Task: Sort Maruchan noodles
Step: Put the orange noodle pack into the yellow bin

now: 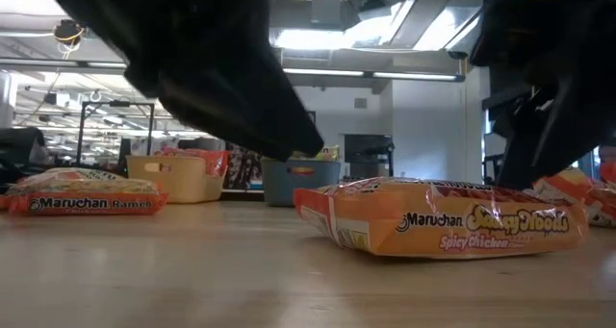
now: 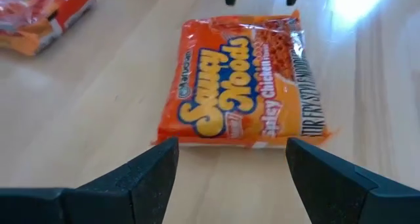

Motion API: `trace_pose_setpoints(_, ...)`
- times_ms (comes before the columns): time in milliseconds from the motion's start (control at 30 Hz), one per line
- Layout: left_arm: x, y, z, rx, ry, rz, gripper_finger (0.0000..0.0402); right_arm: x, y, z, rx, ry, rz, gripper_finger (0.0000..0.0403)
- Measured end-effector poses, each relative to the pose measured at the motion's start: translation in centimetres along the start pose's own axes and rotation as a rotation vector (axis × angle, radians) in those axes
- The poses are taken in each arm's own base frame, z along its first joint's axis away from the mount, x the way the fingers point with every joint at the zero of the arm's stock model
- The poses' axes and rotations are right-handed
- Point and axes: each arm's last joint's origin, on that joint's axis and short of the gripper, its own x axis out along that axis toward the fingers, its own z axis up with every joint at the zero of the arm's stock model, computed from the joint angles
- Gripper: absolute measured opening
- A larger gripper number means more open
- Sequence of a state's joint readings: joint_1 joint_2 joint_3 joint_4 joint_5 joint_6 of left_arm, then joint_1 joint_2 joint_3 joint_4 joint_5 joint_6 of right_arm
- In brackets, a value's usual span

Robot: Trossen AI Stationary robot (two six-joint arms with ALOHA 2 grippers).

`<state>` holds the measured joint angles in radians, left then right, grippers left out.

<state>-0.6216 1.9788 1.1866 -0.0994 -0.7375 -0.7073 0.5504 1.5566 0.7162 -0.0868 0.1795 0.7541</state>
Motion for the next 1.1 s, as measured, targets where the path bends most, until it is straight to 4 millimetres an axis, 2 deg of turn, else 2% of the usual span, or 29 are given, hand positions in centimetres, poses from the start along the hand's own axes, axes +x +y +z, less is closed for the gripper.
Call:
trace_pose_setpoints(233, 0.9, -0.1, -0.7, 0.03, 0.008, 0.01, 0.0277, 0.6, -1.6, 1.1, 0.192, 0.062, 0.147, 0.0264)
trace_pose_setpoints(400, 1.3, -0.2, -1.2, 0.042, 0.023, -0.009, 0.0277, 1.1, -3.2, 0.9, 0.273, 0.059, 0.19, 0.0264)
trace_pose_setpoints(567, 2.4, -0.2, -2.0, 0.043, 0.05, -0.015, 0.0277, 1.4, -5.2, 0.2, 0.331, 0.087, 0.16, 0.0264)
trace_pose_setpoints(833, 4.7, 0.6, -2.2, 0.007, 0.084, -0.028, 0.0277, 1.4, -4.9, 0.9, 0.337, 0.011, 0.2, 0.0264)
trace_pose_setpoints(1100, 5.1, 0.9, -2.0, 0.014, 0.09, -0.031, 0.0277, 3.7, -4.9, 0.4, 0.34, 0.026, 0.234, 0.0264)
